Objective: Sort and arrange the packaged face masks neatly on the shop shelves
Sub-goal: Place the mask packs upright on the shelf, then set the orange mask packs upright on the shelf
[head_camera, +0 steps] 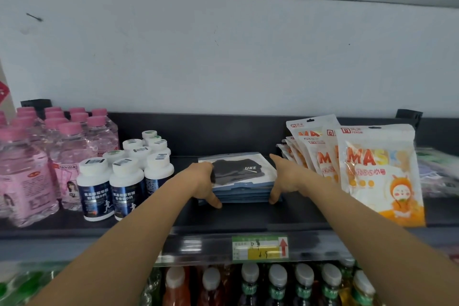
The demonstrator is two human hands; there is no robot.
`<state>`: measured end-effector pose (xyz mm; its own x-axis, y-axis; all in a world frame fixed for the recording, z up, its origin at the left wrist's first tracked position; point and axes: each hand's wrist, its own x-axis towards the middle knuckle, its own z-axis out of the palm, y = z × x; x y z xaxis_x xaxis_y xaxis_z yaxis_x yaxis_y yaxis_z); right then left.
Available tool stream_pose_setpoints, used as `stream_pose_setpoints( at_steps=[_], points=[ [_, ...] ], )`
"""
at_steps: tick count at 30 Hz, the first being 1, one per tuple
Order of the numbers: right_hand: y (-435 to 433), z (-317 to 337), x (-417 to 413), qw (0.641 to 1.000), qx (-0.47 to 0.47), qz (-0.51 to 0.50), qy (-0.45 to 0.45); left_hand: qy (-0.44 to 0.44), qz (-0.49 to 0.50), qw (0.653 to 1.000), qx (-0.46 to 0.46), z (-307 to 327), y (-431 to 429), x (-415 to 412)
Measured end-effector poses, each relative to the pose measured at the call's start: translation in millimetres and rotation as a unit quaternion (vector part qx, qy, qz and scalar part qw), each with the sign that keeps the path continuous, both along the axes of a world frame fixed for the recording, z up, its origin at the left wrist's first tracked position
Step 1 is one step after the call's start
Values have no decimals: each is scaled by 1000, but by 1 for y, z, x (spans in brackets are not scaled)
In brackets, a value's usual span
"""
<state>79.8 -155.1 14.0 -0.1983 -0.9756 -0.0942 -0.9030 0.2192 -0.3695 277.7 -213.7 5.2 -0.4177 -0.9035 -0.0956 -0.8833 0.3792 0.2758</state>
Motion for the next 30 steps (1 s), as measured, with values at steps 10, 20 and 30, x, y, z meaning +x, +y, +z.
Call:
stream_pose_setpoints(
  at_steps=[10,20,30],
  points=[
    [8,3,9,1000,-6,4,17,-15,-9,1000,-7,-1,-1,-1],
    [19,3,17,997,-79,2,-12,-35,-44,997,-50,17,9,-17],
    [114,63,-70,836,-530,-24,-142,284,-165,944,-4,28,71,-101]
  ],
)
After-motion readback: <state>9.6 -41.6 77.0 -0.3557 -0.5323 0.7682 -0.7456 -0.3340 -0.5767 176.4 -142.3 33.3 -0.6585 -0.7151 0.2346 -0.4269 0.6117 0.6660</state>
